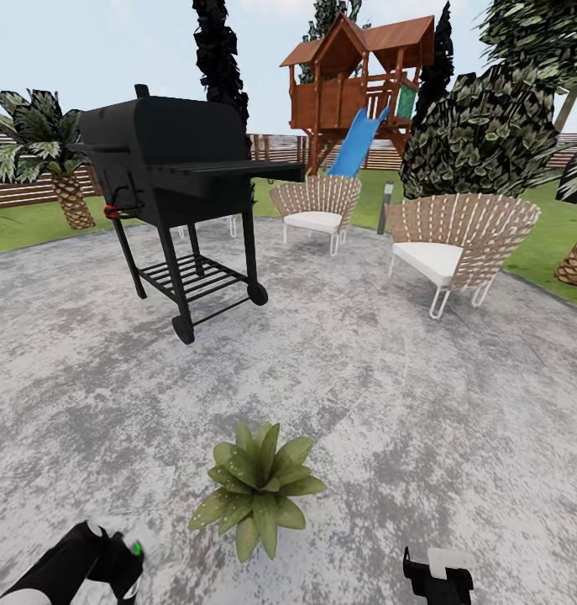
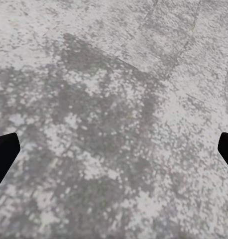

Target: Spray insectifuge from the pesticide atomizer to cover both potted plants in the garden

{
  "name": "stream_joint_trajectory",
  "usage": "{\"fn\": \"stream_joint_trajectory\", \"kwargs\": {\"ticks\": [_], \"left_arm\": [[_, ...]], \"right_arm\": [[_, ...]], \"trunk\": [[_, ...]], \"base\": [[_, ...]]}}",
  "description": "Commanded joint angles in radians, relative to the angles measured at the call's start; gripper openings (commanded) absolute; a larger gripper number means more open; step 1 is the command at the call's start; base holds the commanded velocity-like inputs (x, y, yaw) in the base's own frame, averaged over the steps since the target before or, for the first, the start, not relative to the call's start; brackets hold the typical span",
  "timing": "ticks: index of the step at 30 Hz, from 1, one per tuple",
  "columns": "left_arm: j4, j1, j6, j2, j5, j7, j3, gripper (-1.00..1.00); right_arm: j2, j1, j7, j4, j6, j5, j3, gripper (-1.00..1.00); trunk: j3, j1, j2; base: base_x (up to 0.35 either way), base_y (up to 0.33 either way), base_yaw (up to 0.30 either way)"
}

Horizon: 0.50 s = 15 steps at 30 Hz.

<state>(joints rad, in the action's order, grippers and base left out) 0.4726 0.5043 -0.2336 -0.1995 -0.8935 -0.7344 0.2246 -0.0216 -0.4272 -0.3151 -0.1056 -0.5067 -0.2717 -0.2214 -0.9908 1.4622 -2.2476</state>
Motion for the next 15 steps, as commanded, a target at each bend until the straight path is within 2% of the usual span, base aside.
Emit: {"fn": "stream_joint_trajectory", "kwargs": {"ticks": [1,2,6,8,11,12,15], "left_arm": [[0.002,0.0,-0.007,0.003,-0.003,-0.008,0.034,-1.0],[0.003,0.0,-0.007,0.01,-0.004,-0.006,0.053,-1.0],[0.023,0.002,-0.009,0.026,-0.003,0.0,0.068,-1.0],[0.089,0.002,-0.018,0.042,-0.002,0.0,0.076,-1.0],[0.106,0.002,-0.041,0.06,-0.001,0.0,0.078,-1.0],[0.11,0.002,-0.045,0.069,-0.001,0.0,0.079,-1.0],[0.113,0.002,-0.047,0.073,-0.001,0.0,0.081,-1.0]], "right_arm": [[0.0,-0.001,-0.004,0.001,-0.003,-0.011,-0.007,1.0],[0.0,-0.001,-0.004,0.001,-0.003,-0.011,-0.007,1.0],[0.0,-0.001,-0.004,0.001,-0.003,-0.011,-0.007,1.0],[0.0,-0.001,-0.003,0.001,-0.003,-0.011,-0.007,1.0],[0.0,-0.001,-0.004,0.0,-0.003,-0.011,-0.007,1.0],[0.002,-0.001,-0.004,0.0,-0.003,-0.011,-0.006,1.0],[0.002,-0.001,-0.004,0.0,-0.003,-0.011,-0.006,1.0]], "trunk": [[-0.001,0.0,0.0],[-0.001,0.0,0.0],[-0.001,0.0,0.0],[-0.001,0.0,0.0],[-0.001,0.0,0.0],[-0.001,0.0,0.0],[-0.002,0.0,0.0]], "base": [[0.0,0.0,0.0],[0.0,0.0,0.0],[0.0,0.0,0.0],[-0.011,-0.044,0.0],[-0.127,-0.189,0.002],[-0.104,-0.238,0.107],[-0.035,-0.261,0.211]]}}
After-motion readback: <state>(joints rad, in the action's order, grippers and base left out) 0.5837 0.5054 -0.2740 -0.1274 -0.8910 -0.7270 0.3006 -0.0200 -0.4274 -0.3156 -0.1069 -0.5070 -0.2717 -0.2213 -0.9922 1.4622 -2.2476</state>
